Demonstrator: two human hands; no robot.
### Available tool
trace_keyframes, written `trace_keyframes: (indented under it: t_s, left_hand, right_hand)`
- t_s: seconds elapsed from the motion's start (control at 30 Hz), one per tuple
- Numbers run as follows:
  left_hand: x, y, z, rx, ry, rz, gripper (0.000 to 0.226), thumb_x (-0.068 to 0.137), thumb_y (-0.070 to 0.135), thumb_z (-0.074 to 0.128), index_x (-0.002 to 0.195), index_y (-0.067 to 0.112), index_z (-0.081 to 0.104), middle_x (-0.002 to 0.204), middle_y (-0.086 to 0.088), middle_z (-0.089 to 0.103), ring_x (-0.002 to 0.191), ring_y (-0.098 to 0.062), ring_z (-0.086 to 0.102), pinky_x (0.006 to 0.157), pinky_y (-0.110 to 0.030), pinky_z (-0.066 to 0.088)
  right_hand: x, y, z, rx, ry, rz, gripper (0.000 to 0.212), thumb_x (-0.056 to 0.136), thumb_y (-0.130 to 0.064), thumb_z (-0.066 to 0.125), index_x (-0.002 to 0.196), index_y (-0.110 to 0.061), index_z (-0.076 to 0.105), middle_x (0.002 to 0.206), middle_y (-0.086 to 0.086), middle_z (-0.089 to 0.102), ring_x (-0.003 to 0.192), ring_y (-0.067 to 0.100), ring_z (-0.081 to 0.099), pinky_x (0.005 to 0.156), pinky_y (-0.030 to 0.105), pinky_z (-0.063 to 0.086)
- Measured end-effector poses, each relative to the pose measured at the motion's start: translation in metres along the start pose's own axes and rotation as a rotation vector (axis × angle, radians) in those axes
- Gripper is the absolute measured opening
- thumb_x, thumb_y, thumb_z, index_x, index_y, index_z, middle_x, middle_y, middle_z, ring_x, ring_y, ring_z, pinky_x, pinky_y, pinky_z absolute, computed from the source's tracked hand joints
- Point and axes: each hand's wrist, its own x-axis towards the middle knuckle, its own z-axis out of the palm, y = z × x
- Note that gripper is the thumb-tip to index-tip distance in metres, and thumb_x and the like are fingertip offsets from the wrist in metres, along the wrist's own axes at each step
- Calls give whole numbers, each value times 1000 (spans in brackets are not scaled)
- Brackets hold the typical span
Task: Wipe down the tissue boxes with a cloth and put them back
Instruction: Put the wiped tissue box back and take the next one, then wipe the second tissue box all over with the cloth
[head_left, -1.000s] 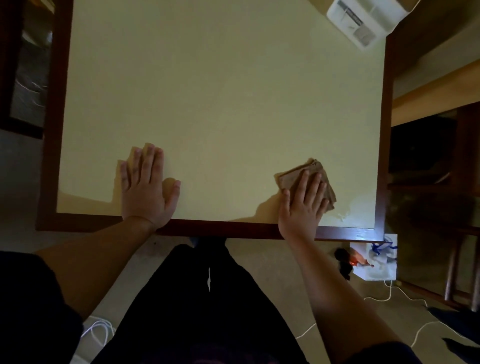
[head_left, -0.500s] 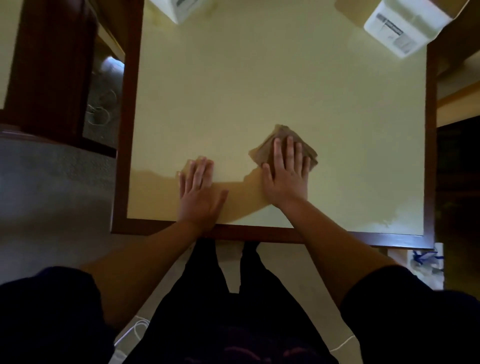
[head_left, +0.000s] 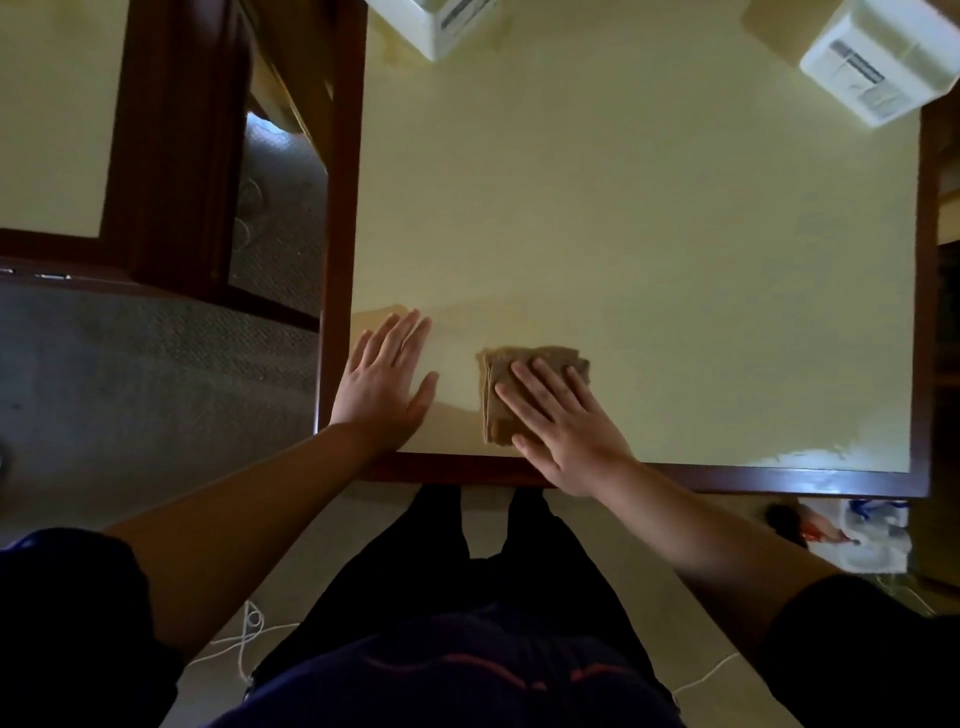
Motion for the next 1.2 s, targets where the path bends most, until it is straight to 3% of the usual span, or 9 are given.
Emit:
trace_keyframes:
  t_s: [0.13, 0.3, 0.43, 0.53, 0.63, 0.83, 0.97, 1.07, 1.2]
  left_hand:
    - [-1, -4, -4, -6, -50, 12, 67, 104, 43, 46, 162, 14, 28, 170, -5, 24, 159, -22, 15, 129, -48, 15]
    - [8, -1, -25, -19, -141, 0, 70, 102, 49, 48, 162, 19, 26, 167, -2, 27, 156, -23, 19, 126, -48, 24]
    - [26, 4, -56, -82, -312, -71, 76, 102, 47, 53, 165, 27, 15, 166, -1, 28, 152, -24, 25, 118, -46, 33]
    - [39, 4, -78, -259, -374, -160, 76, 102, 44, 57, 165, 35, 15, 164, -5, 34, 143, -28, 42, 112, -42, 42]
    - [49, 4, -99, -363, -266, -222, 76, 101, 42, 60, 164, 37, 18, 159, -2, 42, 122, -23, 60, 98, -36, 50]
    - [79, 3, -147, -535, -39, -309, 79, 98, 45, 65, 163, 33, 20, 156, 2, 45, 140, -21, 46, 109, -42, 45]
    - [112, -3, -182, -584, 95, -343, 83, 96, 56, 63, 163, 28, 21, 156, 1, 46, 137, -22, 50, 112, -48, 45]
    - [147, -11, -201, -572, 155, -385, 93, 90, 60, 69, 162, 26, 23, 155, 0, 48, 132, -22, 54, 109, -45, 47]
    - [200, -18, -218, -568, 215, -451, 108, 78, 56, 84, 162, 21, 25, 157, -2, 46, 138, -26, 49, 112, -46, 44]
  right_hand:
    - [-18, -16, 11, -26, -5, -20, 70, 111, -57, 27, 169, -30, 1, 177, 1, -8, 163, 25, -10, 131, 53, 0]
    - [-19, -31, -6, 72, -31, 64, 68, 109, -57, 35, 169, -34, 14, 177, -6, -3, 164, 18, -7, 132, 51, 7]
    - [-10, -38, -47, 261, 63, 178, 57, 107, -55, 40, 161, -38, 36, 175, -13, 12, 158, 17, 23, 124, 50, 32]
    - [8, -33, -88, 293, 190, 306, 57, 105, -49, 48, 160, -42, 34, 175, -7, 12, 157, 20, 26, 122, 47, 31]
    - [29, -23, -131, 349, 297, 412, 57, 105, -43, 54, 159, -39, 38, 172, -7, 19, 155, 21, 29, 120, 46, 35]
    - [82, 5, -204, 510, 503, 428, 60, 95, -38, 57, 153, -28, 51, 160, 2, 45, 147, 22, 39, 118, 40, 36]
    - [123, 24, -239, 523, 506, 355, 60, 96, -32, 61, 154, -23, 50, 156, 2, 49, 145, 24, 42, 117, 39, 36]
    - [155, 37, -257, 541, 488, 316, 63, 99, -48, 59, 155, -22, 48, 156, 1, 50, 143, 24, 44, 112, 34, 36]
    - [203, 59, -280, 566, 458, 347, 68, 96, -44, 61, 158, -22, 43, 154, 3, 52, 141, 26, 45, 112, 42, 40]
